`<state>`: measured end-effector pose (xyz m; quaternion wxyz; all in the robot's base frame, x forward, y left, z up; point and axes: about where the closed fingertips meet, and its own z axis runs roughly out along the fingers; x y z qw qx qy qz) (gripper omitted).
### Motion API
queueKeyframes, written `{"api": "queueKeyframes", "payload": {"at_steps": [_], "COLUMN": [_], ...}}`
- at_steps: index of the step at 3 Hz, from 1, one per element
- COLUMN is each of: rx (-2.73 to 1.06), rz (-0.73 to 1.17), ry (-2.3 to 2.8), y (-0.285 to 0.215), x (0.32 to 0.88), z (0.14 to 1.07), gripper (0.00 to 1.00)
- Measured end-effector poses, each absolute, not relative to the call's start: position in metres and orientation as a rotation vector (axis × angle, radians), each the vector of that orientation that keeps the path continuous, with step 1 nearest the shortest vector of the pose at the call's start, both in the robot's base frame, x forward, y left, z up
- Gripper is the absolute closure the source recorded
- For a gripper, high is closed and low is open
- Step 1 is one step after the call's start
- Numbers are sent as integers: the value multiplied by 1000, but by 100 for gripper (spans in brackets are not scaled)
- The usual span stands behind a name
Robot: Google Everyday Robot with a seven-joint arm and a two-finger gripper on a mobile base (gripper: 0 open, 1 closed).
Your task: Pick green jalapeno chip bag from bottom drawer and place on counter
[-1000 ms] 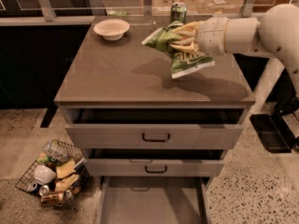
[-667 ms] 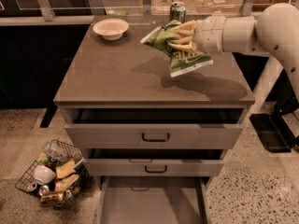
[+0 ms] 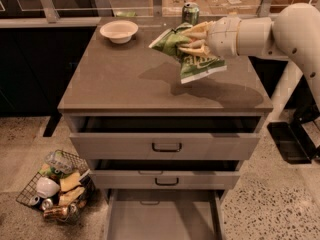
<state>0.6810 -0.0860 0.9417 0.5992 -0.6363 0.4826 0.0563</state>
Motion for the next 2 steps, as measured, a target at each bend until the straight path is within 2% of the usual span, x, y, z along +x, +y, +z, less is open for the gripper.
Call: {"api": "queueKeyframes", "payload": {"at_steps": [1, 2], "rx": [-1478, -1481], "rz": [134, 138], "ry": [1117, 1114], "y": [-83, -80], "x": [681, 681], "z": [941, 940], "gripper": [14, 0]}}
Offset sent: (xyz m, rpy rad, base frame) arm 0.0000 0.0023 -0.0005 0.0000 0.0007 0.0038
